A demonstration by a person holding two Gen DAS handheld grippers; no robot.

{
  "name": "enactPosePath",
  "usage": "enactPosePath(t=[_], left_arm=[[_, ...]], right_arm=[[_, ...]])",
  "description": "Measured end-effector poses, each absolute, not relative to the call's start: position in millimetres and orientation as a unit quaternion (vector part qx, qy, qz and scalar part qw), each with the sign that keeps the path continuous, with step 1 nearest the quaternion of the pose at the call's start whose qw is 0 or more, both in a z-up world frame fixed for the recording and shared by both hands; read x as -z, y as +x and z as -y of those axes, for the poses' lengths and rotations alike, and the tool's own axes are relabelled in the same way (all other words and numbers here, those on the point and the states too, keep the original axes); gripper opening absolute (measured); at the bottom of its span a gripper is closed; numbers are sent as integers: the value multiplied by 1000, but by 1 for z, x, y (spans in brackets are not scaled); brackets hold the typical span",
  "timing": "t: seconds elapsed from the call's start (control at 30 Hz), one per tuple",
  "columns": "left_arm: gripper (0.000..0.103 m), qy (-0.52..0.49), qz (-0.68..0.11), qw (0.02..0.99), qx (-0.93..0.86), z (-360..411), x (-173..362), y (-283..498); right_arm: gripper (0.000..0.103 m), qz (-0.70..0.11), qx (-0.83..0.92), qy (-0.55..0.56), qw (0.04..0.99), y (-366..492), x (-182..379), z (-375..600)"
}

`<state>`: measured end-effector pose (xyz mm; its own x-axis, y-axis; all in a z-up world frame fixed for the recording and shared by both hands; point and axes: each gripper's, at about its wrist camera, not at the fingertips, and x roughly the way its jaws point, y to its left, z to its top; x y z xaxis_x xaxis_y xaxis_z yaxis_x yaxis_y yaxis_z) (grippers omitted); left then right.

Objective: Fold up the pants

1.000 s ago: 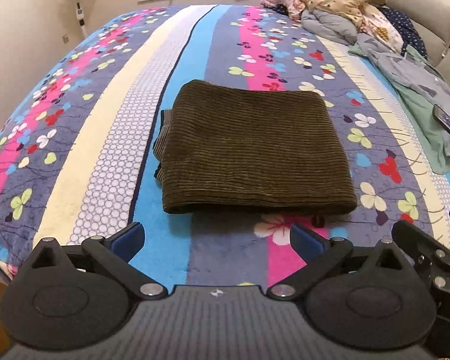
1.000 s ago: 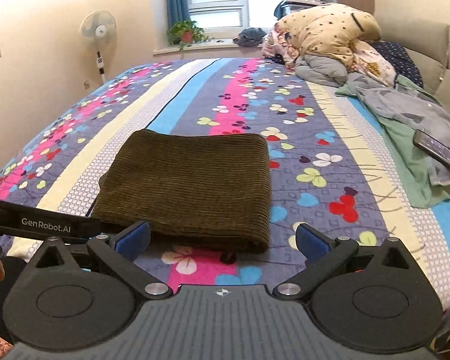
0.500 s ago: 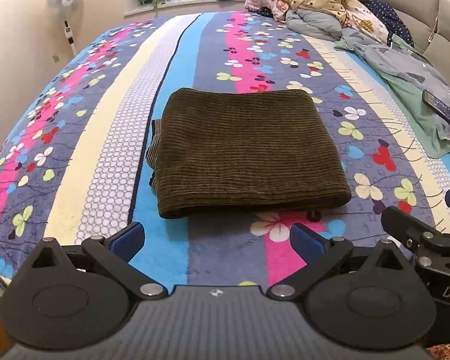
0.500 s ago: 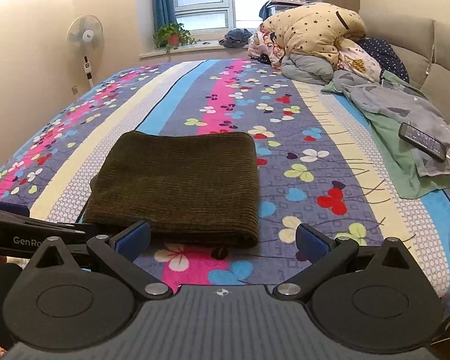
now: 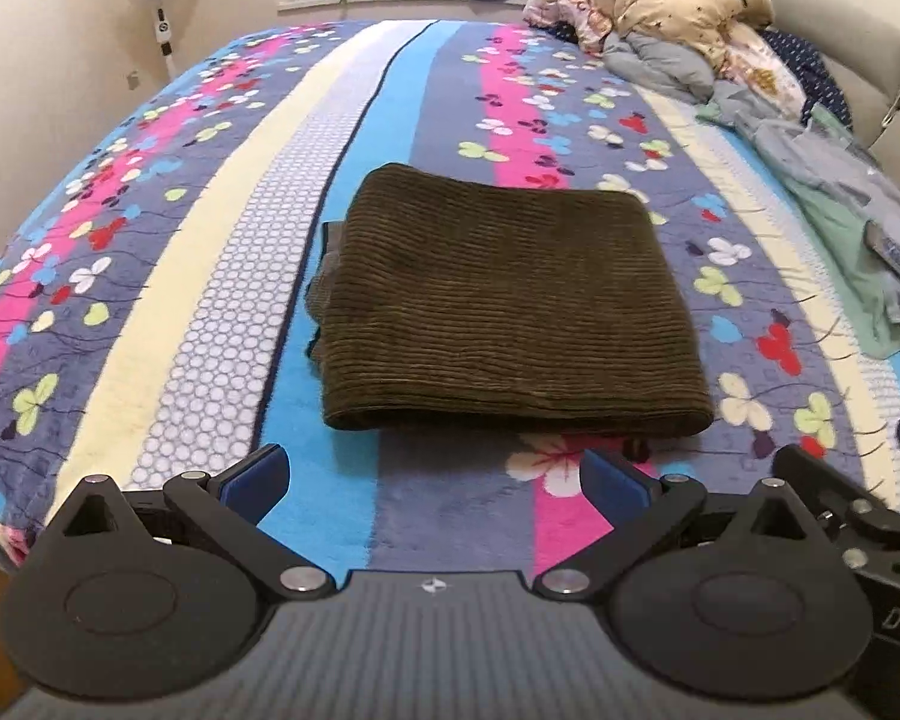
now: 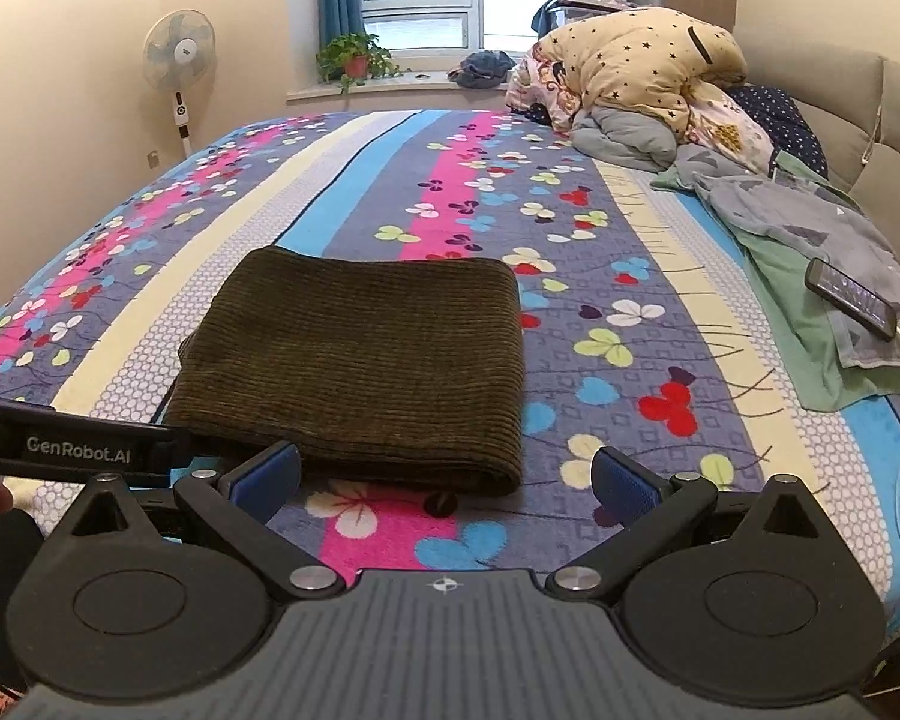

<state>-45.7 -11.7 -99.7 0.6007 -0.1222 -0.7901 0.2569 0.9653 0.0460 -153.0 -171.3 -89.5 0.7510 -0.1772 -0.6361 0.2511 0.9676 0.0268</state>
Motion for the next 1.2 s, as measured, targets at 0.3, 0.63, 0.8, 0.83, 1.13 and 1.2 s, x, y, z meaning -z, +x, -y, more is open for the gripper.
enactPosePath(t=[0.3,0.63,0.8,0.83,1.13,1.2], left_arm=[[103,69,-464,880,75,8,106,-31],[103,81,-454,884,69,11,107,-35],[103,112,-454,882,59,23,111,-38],[103,116,-457,880,65,26,111,-38],[103,141,-464,872,67,41,118,-39],[103,136,-464,873,72,42,117,-38]], right_arm=[[102,-337,110,46,934,-146,90,169],[102,-341,113,42,932,-141,95,169],[102,-340,114,40,933,-141,96,170],[102,-339,114,38,933,-141,95,171],[102,-331,122,51,934,-141,98,182],[102,-330,122,50,935,-141,99,183]])
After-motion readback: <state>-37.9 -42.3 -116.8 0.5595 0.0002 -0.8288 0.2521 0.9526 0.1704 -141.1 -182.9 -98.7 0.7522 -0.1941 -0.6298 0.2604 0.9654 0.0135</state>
